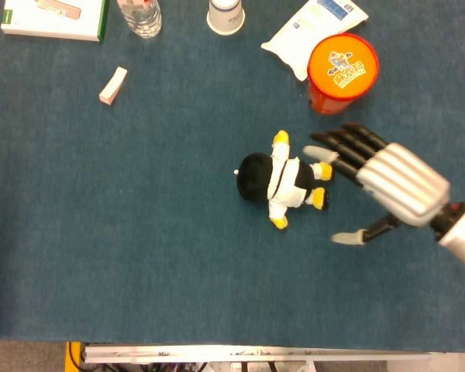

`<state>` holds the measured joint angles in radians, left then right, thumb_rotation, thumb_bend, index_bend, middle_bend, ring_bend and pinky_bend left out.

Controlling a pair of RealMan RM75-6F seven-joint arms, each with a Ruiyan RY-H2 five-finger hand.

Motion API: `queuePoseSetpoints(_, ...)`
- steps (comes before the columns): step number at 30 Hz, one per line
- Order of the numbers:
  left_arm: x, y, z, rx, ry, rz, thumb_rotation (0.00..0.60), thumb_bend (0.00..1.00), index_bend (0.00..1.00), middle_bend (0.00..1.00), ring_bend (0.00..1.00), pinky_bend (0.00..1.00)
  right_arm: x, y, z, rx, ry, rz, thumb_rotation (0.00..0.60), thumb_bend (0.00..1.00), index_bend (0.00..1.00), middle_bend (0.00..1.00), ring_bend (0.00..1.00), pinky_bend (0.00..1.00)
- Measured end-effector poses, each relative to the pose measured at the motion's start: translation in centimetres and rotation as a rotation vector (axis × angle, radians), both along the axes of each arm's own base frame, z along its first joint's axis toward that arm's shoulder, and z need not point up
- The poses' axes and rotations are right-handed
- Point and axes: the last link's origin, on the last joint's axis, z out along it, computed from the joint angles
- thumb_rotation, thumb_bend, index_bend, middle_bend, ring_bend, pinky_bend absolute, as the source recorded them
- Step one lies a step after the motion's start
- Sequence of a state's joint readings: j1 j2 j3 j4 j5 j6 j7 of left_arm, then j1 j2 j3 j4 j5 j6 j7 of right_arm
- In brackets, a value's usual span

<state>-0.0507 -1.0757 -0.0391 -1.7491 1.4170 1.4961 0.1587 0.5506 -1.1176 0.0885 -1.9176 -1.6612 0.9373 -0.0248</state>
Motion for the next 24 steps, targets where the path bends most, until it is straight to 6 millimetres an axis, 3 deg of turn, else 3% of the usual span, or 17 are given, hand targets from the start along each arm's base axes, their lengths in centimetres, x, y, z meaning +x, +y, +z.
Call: queuePoseSetpoints(24, -0.7, -0.5, 0.1, 0.005, 0.003, 0.026, 0.600, 0.25, 0.13, 0.28, 0.26, 0.16, 5.3, -4.2, -10.3, 0.126, 0.084, 0.063, 0.248, 0.00, 0.00, 0.00, 0.00, 0.00)
